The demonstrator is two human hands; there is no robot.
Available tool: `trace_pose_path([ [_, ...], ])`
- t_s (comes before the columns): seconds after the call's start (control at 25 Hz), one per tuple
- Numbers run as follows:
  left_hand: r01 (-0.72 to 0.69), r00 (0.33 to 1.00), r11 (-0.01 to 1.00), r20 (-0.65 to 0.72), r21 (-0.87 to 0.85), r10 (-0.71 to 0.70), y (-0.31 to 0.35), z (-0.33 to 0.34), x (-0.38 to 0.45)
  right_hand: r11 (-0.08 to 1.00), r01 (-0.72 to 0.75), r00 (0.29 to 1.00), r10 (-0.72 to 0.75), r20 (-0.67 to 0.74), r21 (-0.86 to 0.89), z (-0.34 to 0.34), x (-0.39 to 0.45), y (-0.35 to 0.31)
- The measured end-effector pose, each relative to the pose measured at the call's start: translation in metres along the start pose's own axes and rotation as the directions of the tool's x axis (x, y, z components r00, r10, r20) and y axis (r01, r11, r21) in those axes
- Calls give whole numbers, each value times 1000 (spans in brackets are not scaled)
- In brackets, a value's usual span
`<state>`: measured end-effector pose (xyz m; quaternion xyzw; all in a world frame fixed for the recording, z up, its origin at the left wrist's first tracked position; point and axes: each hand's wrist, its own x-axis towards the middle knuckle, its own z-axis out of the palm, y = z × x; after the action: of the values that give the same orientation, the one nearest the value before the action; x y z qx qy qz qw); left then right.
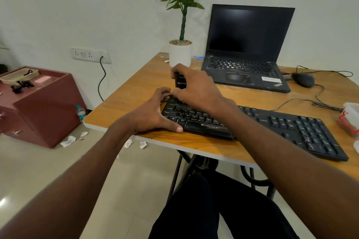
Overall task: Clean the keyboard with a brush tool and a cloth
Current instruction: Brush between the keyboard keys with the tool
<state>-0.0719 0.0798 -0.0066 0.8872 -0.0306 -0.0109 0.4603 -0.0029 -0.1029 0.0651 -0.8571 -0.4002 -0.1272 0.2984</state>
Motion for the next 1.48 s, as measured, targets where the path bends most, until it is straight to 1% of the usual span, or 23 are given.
trace_pose_path([
  [0.08, 1, 1000, 1000, 2, 5, -1, -1, 0, 0, 999, -35, 999, 35, -20, 5, -3, 2, 2],
  [0.16, -21, 1000, 1000, 10, 10, 21, -3, 0, -1, 997, 22, 1000, -20, -24, 79, 2, -1, -2],
  [0.2, -31, 999, 999, 12, 13, 31, -3, 0, -1, 995, 46, 999, -46, -4, 89, 4, -3, -4],
  [0.28, -34, 999, 999, 13, 16, 33, -3, 0, 0, 1000, 23, 1000, -24, 18, 18, 4, 0, -2],
  [0.36, -32, 999, 999, 12, 8, 32, -4, -1, 0, 999, -10, 999, 8, -35, -41, 1, 3, -1],
  [0.44, -34, 999, 999, 5, 0, 34, -3, -1, 0, 999, 43, 997, -41, -61, 27, 2, 1, -4],
  [0.48, -35, 999, 999, 5, -7, 35, -3, -1, 0, 995, 65, 998, -62, -33, 70, 3, -2, -5],
  [0.56, -36, 999, 999, 9, -19, 36, -2, 0, -2, 996, 52, 998, -54, 21, 77, 1, -3, -3],
  [0.64, -35, 999, 999, 5, -13, 35, -2, 0, -1, 1000, 21, 1000, -21, -12, 22, -2, -1, 1],
  [0.72, -28, 1000, 1000, -4, -5, 28, -2, 0, 0, 996, 38, 999, -34, -42, 86, -2, -3, 1],
  [0.8, -33, 999, 999, -8, 4, 33, -3, 0, -1, 987, 33, 999, -35, 9, 159, -3, -5, -1],
  [0.84, -30, 999, 999, -10, 10, 31, -3, 0, -1, 989, 14, 999, -19, 33, 148, -4, -4, -1],
  [0.92, -21, 1000, 1000, -17, 19, 22, -2, 0, -2, 997, -23, 999, 21, 27, 78, -6, -1, 0],
  [1.04, -30, 999, 999, -13, 23, 31, -1, 0, -2, 992, 9, 999, -14, 38, 123, -4, -5, -2],
  [1.08, -30, 999, 999, -12, 24, 30, -1, 0, -2, 994, -5, 999, 0, 52, 105, -5, -5, -2],
  [1.2, -20, 1000, 1000, -19, 12, 20, -1, -1, -4, 991, -119, 992, 121, 25, -63, -11, 1, 0],
  [1.24, -24, 1000, 1000, -19, 11, 24, -1, -1, -4, 992, -120, 993, 121, 15, -46, -12, 1, 1],
  [1.28, -29, 999, 999, -16, 14, 29, 0, 0, -3, 994, -108, 994, 107, 17, 19, -13, -1, 1],
  [1.32, -31, 999, 999, -14, 20, 32, 0, 0, -3, 992, -96, 995, 93, 41, 76, -13, -4, 0],
  [1.36, -30, 999, 999, -13, 23, 31, 0, -1, -3, 992, -88, 994, 82, 74, 87, -15, -7, -1],
  [1.4, -26, 1000, 999, -12, 21, 27, 0, -2, -3, 995, -94, 991, 90, 98, 39, -16, -9, 1],
  [1.48, -27, 1000, 1000, -11, 11, 27, -1, -2, -3, 988, -90, 992, 100, 79, -127, -20, -7, 1],
])
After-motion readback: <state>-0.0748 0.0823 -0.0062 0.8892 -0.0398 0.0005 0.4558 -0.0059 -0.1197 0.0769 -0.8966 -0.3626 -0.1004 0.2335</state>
